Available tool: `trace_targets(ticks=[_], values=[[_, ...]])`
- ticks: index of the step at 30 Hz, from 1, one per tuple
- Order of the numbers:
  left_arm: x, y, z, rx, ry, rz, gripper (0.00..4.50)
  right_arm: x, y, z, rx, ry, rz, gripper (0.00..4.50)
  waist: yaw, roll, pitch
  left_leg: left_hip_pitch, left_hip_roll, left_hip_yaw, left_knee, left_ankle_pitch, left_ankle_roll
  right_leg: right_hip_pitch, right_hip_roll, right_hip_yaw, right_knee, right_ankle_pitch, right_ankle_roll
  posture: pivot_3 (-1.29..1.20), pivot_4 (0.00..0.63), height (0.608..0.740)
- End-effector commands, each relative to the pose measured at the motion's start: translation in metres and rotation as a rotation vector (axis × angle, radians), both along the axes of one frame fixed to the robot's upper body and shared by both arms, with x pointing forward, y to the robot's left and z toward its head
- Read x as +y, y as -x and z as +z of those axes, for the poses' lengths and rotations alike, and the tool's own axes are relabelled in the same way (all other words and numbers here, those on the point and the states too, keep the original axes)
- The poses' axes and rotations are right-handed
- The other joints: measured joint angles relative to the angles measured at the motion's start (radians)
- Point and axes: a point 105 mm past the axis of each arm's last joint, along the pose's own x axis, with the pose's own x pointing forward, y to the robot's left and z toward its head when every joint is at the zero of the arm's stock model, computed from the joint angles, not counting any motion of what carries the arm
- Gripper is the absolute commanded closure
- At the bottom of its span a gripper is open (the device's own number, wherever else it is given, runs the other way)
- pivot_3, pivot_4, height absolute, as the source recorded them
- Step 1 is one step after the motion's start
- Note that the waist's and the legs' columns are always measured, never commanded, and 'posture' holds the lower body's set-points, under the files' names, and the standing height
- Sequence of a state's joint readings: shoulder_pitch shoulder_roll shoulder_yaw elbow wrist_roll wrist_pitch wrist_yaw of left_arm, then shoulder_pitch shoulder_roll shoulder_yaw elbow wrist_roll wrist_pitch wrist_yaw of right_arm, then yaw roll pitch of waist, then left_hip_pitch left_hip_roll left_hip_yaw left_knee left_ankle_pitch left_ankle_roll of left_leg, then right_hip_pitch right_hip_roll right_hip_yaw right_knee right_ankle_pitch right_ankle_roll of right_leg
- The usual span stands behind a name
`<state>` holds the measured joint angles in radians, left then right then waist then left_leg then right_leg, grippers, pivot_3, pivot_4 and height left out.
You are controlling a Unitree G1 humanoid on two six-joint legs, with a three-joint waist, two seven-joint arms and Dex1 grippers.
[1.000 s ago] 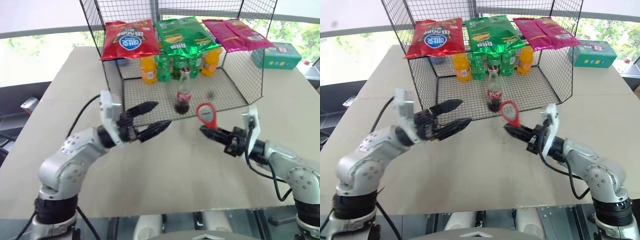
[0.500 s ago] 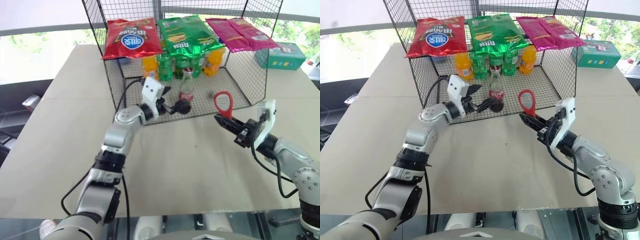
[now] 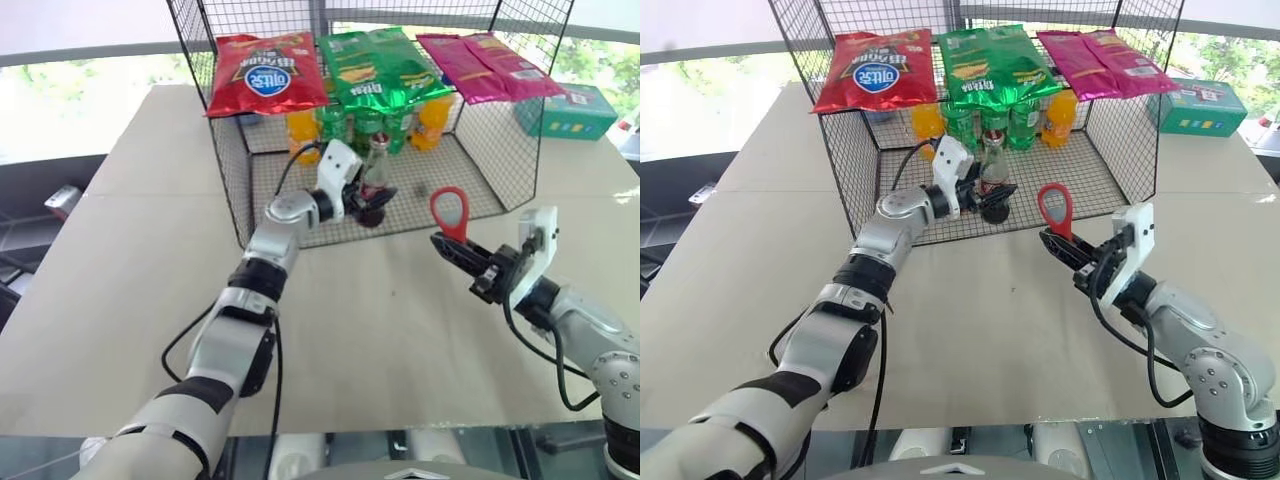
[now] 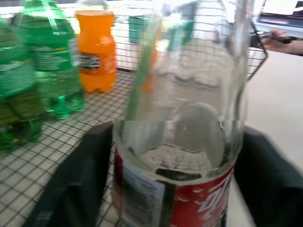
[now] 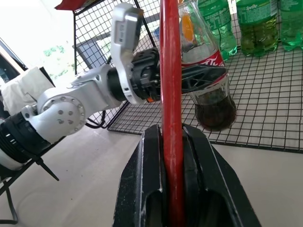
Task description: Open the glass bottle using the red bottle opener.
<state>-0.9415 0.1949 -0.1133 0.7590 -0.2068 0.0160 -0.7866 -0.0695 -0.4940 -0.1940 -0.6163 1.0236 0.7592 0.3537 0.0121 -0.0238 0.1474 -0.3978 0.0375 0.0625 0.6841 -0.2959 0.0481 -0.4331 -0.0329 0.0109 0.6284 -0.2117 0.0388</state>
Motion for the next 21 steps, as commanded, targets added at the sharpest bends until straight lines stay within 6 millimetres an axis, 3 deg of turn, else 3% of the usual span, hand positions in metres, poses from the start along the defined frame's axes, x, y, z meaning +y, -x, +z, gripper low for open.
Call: trace_targets(ticks=[1,5,11,17,21], values=[[-0.001,0.0,0.013,-0.052,0.015,-0.022,1.88,-0.001,0.007,0.013,-0.06,-0.003,-0.008,4.5,0.0,0.0,0.0,0.0,0.0,0.0,0.0,0.0,0.0,0.0,0.0,0.0,0.0,0.0,0.0,0.0,0.15,0.74],[-0.001,0.015,0.021,-0.096,0.043,-0.12,1.88,-0.007,0.006,0.011,-0.074,0.023,-0.056,4.5,0.0,0.0,0.0,0.0,0.0,-0.001,0.0,0.0,0.0,0.0,0.0,0.001,0.0,0.0,0.0,0.0,0.15,0.74],[-0.001,0.08,0.037,-0.086,0.085,-0.391,1.88,-0.017,0.019,0.009,-0.125,0.128,-0.057,4.5,-0.001,0.002,0.0,-0.001,0.001,-0.003,0.0,0.002,-0.004,-0.001,0.0,0.001,0.0,0.0,0.0,0.0,0.15,0.74],[0.005,0.123,0.018,-0.007,0.039,-0.444,1.88,-0.009,0.045,0.016,-0.193,0.126,0.076,4.5,0.0,0.003,0.0,0.002,0.001,-0.004,0.001,0.0,0.0,0.001,-0.001,0.002,0.003,0.0,0.0,0.0,0.15,0.74],[0.011,0.136,0.002,0.03,0.003,-0.437,1.88,-0.008,0.05,0.007,-0.164,0.153,0.096,4.5,0.0,0.003,0.0,0.004,0.001,-0.004,0.003,0.0,0.0,0.001,0.0,0.002,0.007,0.0,0.0,0.0,0.15,0.74]])
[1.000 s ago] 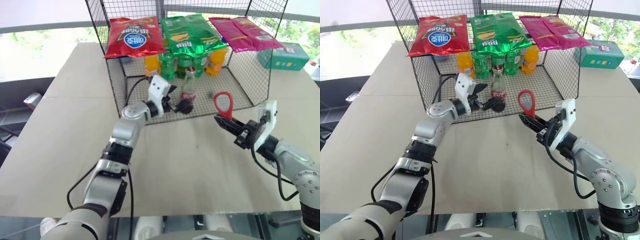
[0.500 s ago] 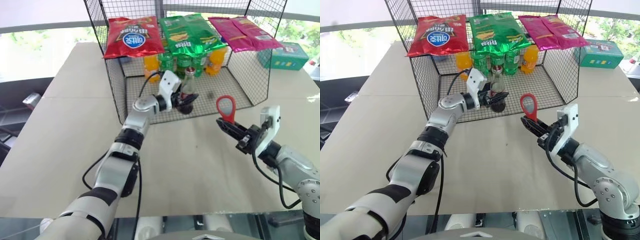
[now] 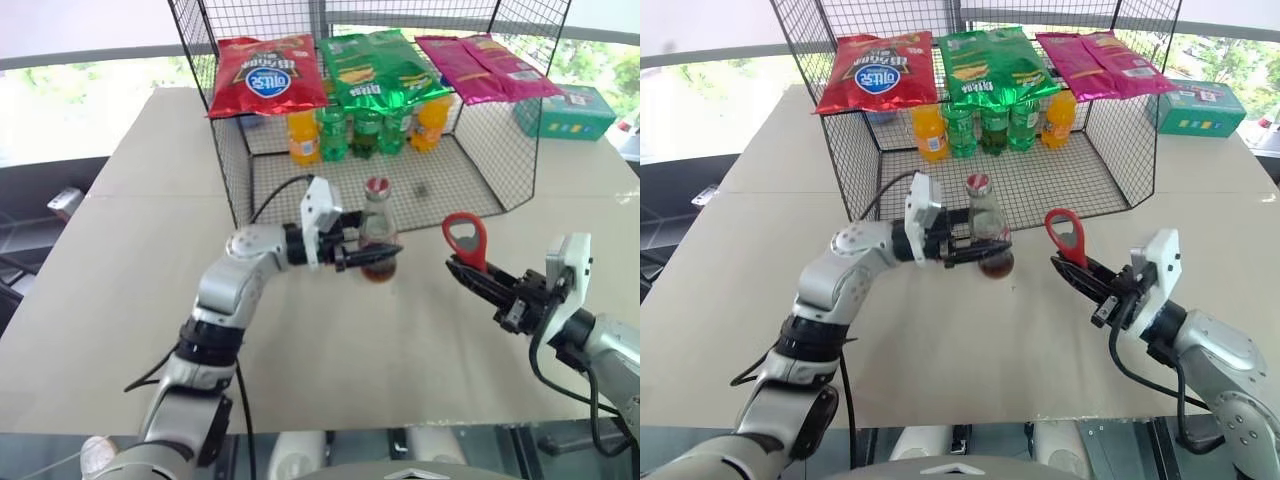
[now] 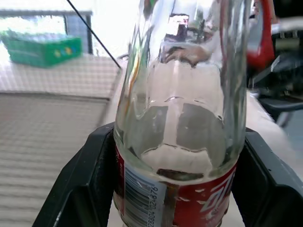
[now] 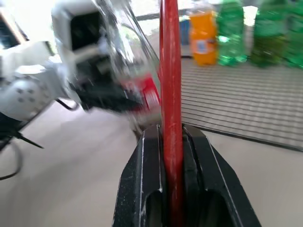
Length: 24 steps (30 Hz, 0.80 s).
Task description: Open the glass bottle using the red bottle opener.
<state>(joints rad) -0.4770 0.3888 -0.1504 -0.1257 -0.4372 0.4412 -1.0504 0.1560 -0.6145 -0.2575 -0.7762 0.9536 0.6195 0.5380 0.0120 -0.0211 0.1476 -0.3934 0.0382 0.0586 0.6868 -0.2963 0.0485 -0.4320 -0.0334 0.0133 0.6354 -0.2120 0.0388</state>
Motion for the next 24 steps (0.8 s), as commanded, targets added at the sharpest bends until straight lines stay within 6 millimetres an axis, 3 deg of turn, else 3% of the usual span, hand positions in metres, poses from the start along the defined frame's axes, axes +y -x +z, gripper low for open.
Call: trace_targets(ticks=[1,7,9,11,15,24], values=[[0.001,0.015,0.005,-0.048,-0.006,-0.025,1.88,0.0,0.008,0.002,-0.028,0.025,0.017,4.5,0.001,0.0,0.0,0.002,0.0,0.0,0.0,0.0,0.0,0.001,0.0,0.001,0.001,0.0,0.0,0.0,0.15,0.74],[0.009,0.016,-0.014,-0.03,-0.05,-0.009,1.88,0.001,0.005,-0.011,0.004,0.068,0.014,4.5,0.0,0.0,0.0,0.008,0.0,0.003,0.0,0.0,0.0,0.003,0.001,0.003,0.006,-0.002,-0.003,0.0,0.15,0.74],[0.01,0.015,-0.017,-0.035,-0.053,-0.008,0.8,0.003,0.003,-0.011,0.0,0.07,0.011,4.5,0.0,0.0,0.0,0.009,0.0,0.004,0.0,0.0,0.0,0.004,0.001,0.005,0.006,-0.002,-0.003,0.0,0.15,0.74],[0.011,0.016,-0.019,-0.034,-0.056,-0.017,0.01,0.005,0.002,-0.011,-0.003,0.069,0.013,4.5,0.0,0.0,0.0,0.009,0.0,0.004,0.0,0.0,0.0,0.004,0.001,0.005,0.006,-0.002,-0.003,0.0,0.15,0.74],[0.012,0.017,-0.017,-0.064,-0.051,-0.027,0.01,0.008,0.002,-0.011,-0.005,0.066,0.014,4.5,0.0,0.0,0.0,0.009,0.0,0.004,0.0,0.0,0.0,0.004,0.001,0.005,0.006,-0.002,-0.003,0.0,0.15,0.74],[0.023,0.024,0.019,-0.121,0.023,-0.047,0.01,0.008,0.0,-0.011,-0.01,0.061,0.0,4.5,-0.001,0.0,0.0,0.009,0.0,0.004,0.0,0.0,0.0,0.004,0.001,0.005,0.006,-0.002,-0.003,0.0,0.15,0.74]])
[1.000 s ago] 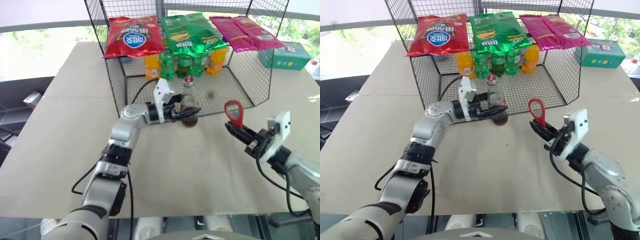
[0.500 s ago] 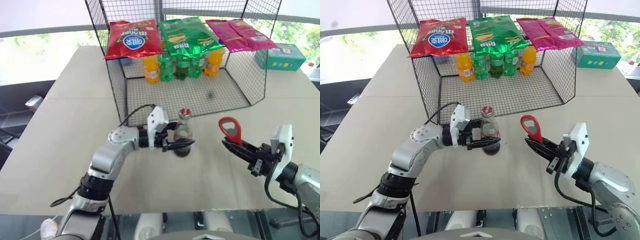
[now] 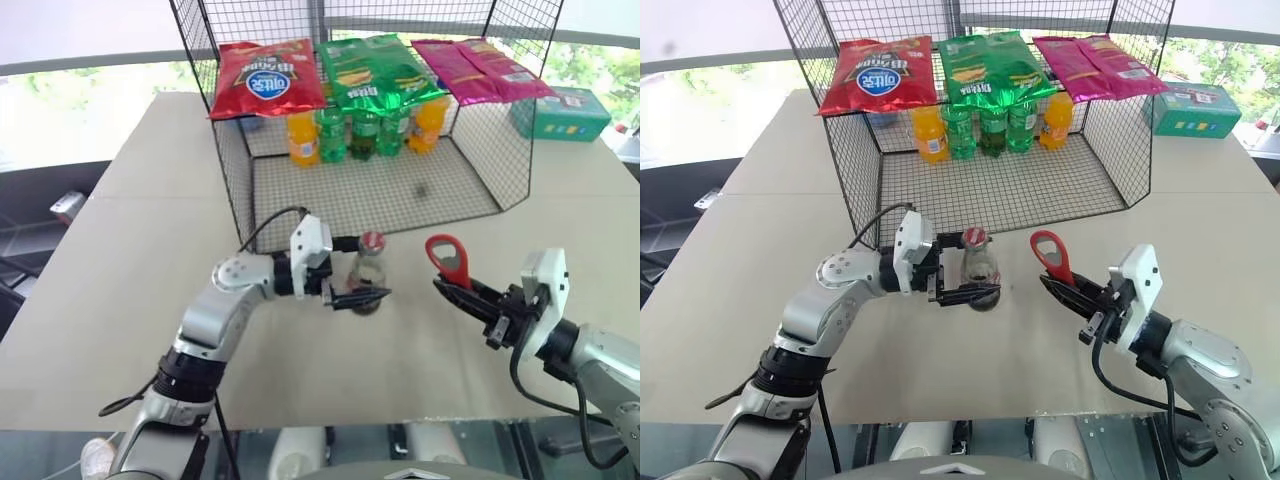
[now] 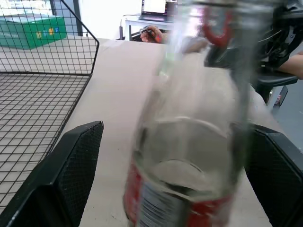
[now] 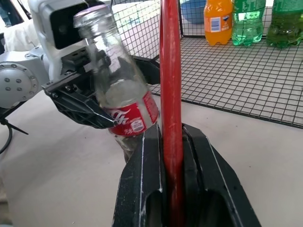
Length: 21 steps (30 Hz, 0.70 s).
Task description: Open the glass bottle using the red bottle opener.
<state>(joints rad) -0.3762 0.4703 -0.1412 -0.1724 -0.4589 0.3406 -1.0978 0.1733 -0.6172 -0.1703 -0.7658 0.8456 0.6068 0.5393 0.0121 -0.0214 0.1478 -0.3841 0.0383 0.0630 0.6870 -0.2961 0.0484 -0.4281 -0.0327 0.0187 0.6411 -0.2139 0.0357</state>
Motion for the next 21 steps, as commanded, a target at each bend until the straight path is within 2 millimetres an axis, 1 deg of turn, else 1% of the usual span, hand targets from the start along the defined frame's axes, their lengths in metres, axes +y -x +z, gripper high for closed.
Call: trace_targets(ticks=[1,5,12,15,17,18,19,20,21], values=[[0.0048,0.0088,0.0315,-0.073,0.05,-0.033,0.01,0.0005,-0.0001,0.0079,-0.048,-0.008,-0.001,4.5,0.0,0.0,0.0,0.0,0.0,0.0,0.0,0.0,0.0,0.0,0.0,0.0,0.0,0.0,0.0,0.0,0.15,0.74],[0.0057,0.0094,0.0375,-0.065,0.056,-0.035,0.01,-0.0004,-0.0014,0.0077,-0.052,-0.007,-0.004,4.5,0.0,0.0,0.0,0.0,0.0,0.0,0.0,0.0,0.0,0.0,0.0,0.0,0.0,0.0,0.0,0.0,0.15,0.74],[0.0022,0.0113,0.0383,-0.054,0.05,-0.054,0.01,0.0034,-0.0047,0.012,-0.069,-0.011,-0.001,4.5,0.0,0.0,0.0,0.0,0.0,0.0,0.0,0.0,0.0,0.0,0.0,0.0,0.0,0.0,0.0,0.0,0.15,0.74],[0.0,0.0117,0.0393,-0.049,0.054,-0.064,0.73,0.0049,-0.0056,0.0147,-0.076,-0.012,-0.001,4.5,0.0,0.0,0.0,0.0,0.0,0.0,0.0,0.0,0.0,0.0,0.0,0.0,0.0,0.0,0.0,0.0,0.15,0.74],[-0.001,0.0126,0.039,-0.042,0.053,-0.073,1.58,0.005,-0.0059,0.0156,-0.078,-0.012,-0.003,4.5,0.0,0.0,0.0,0.0,0.0,0.0,0.0,0.0,0.0,0.0,0.0,0.0,0.0,0.0,0.0,0.0,0.15,0.74],[-0.0009,0.0129,0.0387,-0.038,0.051,-0.077,2.17,0.0053,-0.006,0.0161,-0.079,-0.013,-0.003,4.5,0.0,0.0,0.0,0.0,0.0,0.0,0.0,0.0,0.0,0.0,0.0,0.0,0.0,0.0,0.0,0.0,0.15,0.74],[-0.0007,0.0131,0.0386,-0.036,0.049,-0.08,2.48,0.0054,-0.0061,0.0164,-0.08,-0.013,-0.004,4.5,0.0,0.0,0.0,0.0,0.0,0.0,0.0,0.0,0.0,0.0,0.0,0.0,0.0,0.0,0.0,0.0,0.15,0.74],[-0.0006,0.0133,0.0383,-0.035,0.047,-0.082,3.06,0.0055,-0.006,0.0166,-0.082,-0.013,-0.004,4.5,0.001,0.0,0.0,0.0,0.0,0.0,0.0,0.0,0.0,0.0,0.0,0.0,0.0,0.0,0.0,0.0,0.15,0.74],[-0.0008,0.0136,0.0381,-0.035,0.044,-0.085,3.17,0.0057,-0.006,0.0173,-0.086,-0.013,-0.004,4.5,0.001,0.0,0.0,0.0,0.0,0.0,0.0,0.0,0.0,0.0,0.0,0.0,0.0,0.0,0.0,0.0,0.15,0.74]])
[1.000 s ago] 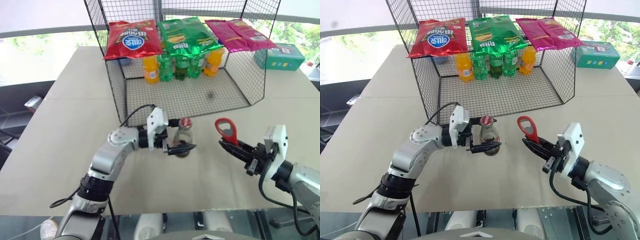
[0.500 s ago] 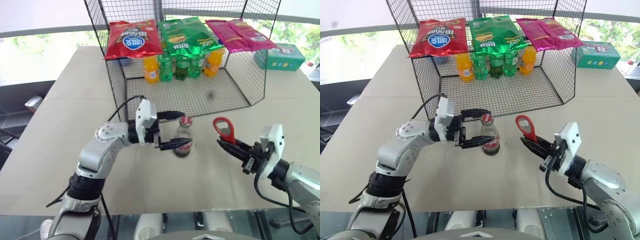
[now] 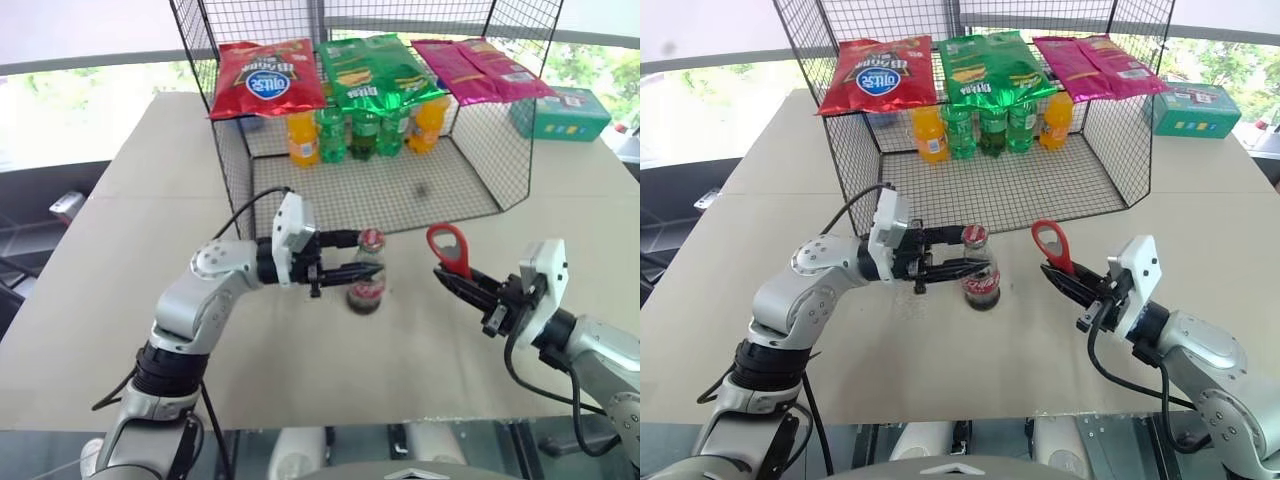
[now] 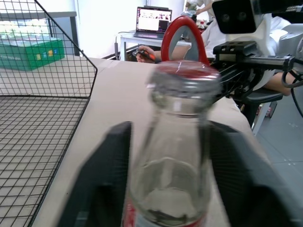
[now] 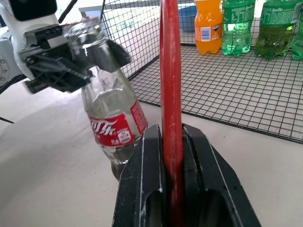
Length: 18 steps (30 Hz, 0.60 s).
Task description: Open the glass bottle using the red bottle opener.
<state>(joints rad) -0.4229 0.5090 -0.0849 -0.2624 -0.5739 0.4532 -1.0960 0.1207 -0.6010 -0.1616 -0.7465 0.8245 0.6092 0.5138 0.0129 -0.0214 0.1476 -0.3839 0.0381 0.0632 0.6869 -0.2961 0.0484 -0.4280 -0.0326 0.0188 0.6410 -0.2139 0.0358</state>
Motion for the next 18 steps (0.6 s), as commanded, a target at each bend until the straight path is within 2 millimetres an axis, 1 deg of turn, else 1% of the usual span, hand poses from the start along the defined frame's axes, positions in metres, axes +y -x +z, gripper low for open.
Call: trace_targets(ticks=[1,5,10,13,18], values=[[-0.004,0.007,0.006,-0.024,-0.004,-0.043,3.24,0.006,0.004,0.013,-0.06,-0.015,0.025,4.5,0.0,0.0,0.0,0.0,0.0,0.0,0.0,0.0,0.0,0.0,0.0,0.0,0.0,0.0,0.0,0.0,0.15,0.74],[-0.005,0.008,0.007,-0.025,-0.003,-0.054,3.34,0.012,0.001,0.024,-0.113,-0.028,0.028,4.5,-0.001,0.0,0.0,0.001,0.0,0.001,0.0,0.0,0.0,0.0,0.0,0.001,0.0,0.0,0.0,0.0,0.15,0.74],[-0.006,0.009,0.008,-0.024,-0.006,-0.061,3.34,0.023,-0.005,0.029,-0.222,0.082,0.027,4.5,0.0,0.0,0.0,0.0,0.0,0.0,0.0,0.0,0.0,0.0,0.0,0.0,0.0,0.0,0.0,0.0,0.15,0.74],[-0.006,0.009,0.008,-0.021,-0.009,-0.062,3.34,0.033,-0.011,0.023,-0.296,0.184,0.03,4.5,0.0,0.0,0.0,0.0,0.0,0.0,0.0,0.0,0.0,0.0,0.0,0.0,0.0,0.0,0.0,0.0,0.15,0.74],[-0.005,0.008,0.009,-0.016,-0.012,-0.059,3.35,0.036,-0.014,0.018,-0.339,0.214,0.028,4.5,0.001,0.0,0.0,0.0,0.0,0.001,0.0,0.0,0.0,0.0,0.0,0.0,0.0,0.0,0.0,0.0,0.15,0.74]])
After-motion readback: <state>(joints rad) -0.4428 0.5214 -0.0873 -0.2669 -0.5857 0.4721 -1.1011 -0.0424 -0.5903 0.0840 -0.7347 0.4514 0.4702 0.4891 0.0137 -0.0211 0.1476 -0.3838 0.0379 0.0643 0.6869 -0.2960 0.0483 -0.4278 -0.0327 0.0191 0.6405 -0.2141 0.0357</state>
